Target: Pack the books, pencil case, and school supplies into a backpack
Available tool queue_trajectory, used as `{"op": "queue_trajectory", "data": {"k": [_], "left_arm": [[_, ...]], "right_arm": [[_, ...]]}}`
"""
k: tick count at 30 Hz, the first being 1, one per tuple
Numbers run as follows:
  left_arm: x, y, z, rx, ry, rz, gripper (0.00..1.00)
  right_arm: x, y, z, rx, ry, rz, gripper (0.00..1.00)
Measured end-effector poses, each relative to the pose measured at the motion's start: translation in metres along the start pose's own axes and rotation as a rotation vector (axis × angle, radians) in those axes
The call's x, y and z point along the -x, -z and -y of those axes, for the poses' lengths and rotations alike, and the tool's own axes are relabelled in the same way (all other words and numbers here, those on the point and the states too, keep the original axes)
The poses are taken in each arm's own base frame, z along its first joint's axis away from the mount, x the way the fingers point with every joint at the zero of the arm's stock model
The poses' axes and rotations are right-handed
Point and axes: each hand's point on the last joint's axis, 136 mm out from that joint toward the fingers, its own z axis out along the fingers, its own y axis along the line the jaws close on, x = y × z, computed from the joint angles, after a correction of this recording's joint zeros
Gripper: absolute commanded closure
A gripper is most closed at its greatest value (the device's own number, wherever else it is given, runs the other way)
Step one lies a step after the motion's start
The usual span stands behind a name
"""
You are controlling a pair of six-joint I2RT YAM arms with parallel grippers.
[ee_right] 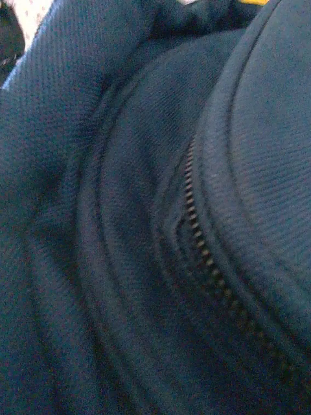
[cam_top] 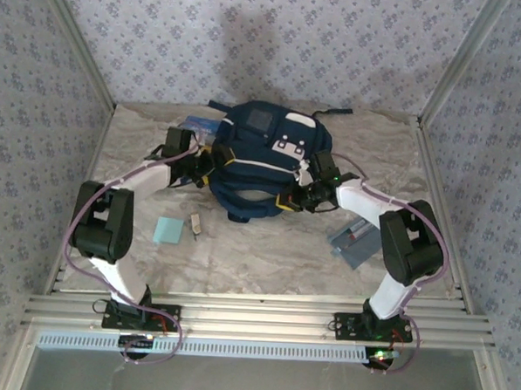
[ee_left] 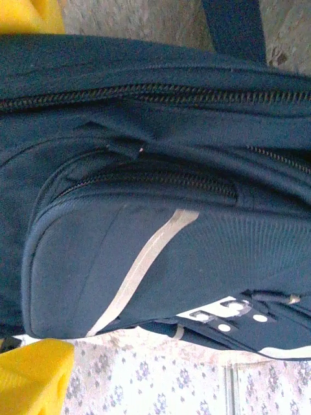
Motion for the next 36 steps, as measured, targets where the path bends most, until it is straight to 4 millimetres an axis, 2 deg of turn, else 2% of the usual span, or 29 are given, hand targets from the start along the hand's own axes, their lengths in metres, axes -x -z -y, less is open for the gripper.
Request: {"op": "queue_trajectory", "data": {"k": [8, 12, 15, 18, 21, 24, 26, 31, 36], "left_arm": [[-0.007, 0.063, 0.013, 0.021, 0.022, 0.166, 0.0], [-0.019, 0.08, 0.006, 0.077, 0.036, 0.199, 0.0], [-0.026, 0.086, 0.005, 0.095, 0.036, 0.192, 0.0], [-0.028, 0.078, -0.001, 0.111, 0.05, 0.17, 0.0], [-0.03, 0.057, -0.009, 0.119, 0.074, 0.13, 0.01], [-0.034, 0.035, -0.012, 0.12, 0.079, 0.087, 0.01], [-0.03, 0.019, -0.008, 0.118, 0.071, 0.071, 0.01], [0.005, -0.01, 0.017, 0.088, 0.032, 0.094, 0.0], [0.036, -0.014, 0.042, 0.084, -0.053, 0.118, 0.0]], "right_arm": [[0.017, -0.024, -0.055, 0.103, 0.001, 0.028, 1.0], [0.03, -0.023, -0.063, 0.121, 0.008, 0.07, 1.0], [0.041, -0.013, -0.06, 0.119, 0.007, 0.123, 1.0], [0.047, 0.011, -0.052, 0.102, 0.0, 0.196, 1.0], [0.05, 0.043, -0.052, 0.09, 0.01, 0.28, 1.0], [0.044, 0.061, -0.06, 0.094, 0.034, 0.315, 1.0], [0.037, 0.067, -0.06, 0.088, 0.039, 0.325, 1.0], [0.021, 0.061, -0.05, 0.059, 0.029, 0.304, 1.0], [0.009, 0.047, -0.059, 0.075, 0.037, 0.268, 1.0]]}}
